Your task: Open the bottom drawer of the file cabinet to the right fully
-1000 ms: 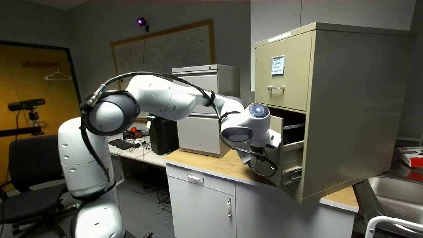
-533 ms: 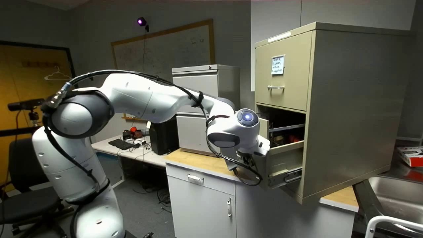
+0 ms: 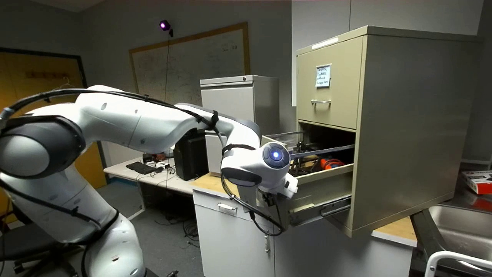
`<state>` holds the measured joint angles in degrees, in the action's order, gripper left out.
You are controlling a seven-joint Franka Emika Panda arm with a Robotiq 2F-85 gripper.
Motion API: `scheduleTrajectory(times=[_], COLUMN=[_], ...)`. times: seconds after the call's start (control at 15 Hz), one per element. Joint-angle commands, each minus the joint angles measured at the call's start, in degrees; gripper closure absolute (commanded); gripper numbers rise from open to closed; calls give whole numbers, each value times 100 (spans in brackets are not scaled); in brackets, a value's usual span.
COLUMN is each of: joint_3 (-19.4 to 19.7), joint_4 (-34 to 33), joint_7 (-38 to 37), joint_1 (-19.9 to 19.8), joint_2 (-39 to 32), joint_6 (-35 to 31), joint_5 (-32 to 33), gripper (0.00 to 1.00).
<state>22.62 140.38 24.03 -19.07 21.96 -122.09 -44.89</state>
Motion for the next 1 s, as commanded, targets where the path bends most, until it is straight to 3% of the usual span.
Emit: scheduleTrajectory(times=[0.0, 0.27, 0.33, 0.6, 0.93], joint_3=[200, -14, -48, -13, -117], joint_4=[794, 978, 1001, 892, 657], joint_7=[406, 190, 197, 217, -242], joint_1=[-221, -238, -189, 165, 257], joint_2=[214, 570, 635, 898, 1083], joint_6=[263, -703, -920, -1416, -1427], joint_5=[816, 1114, 1120, 881, 1292], gripper=[34, 3, 0, 0, 0])
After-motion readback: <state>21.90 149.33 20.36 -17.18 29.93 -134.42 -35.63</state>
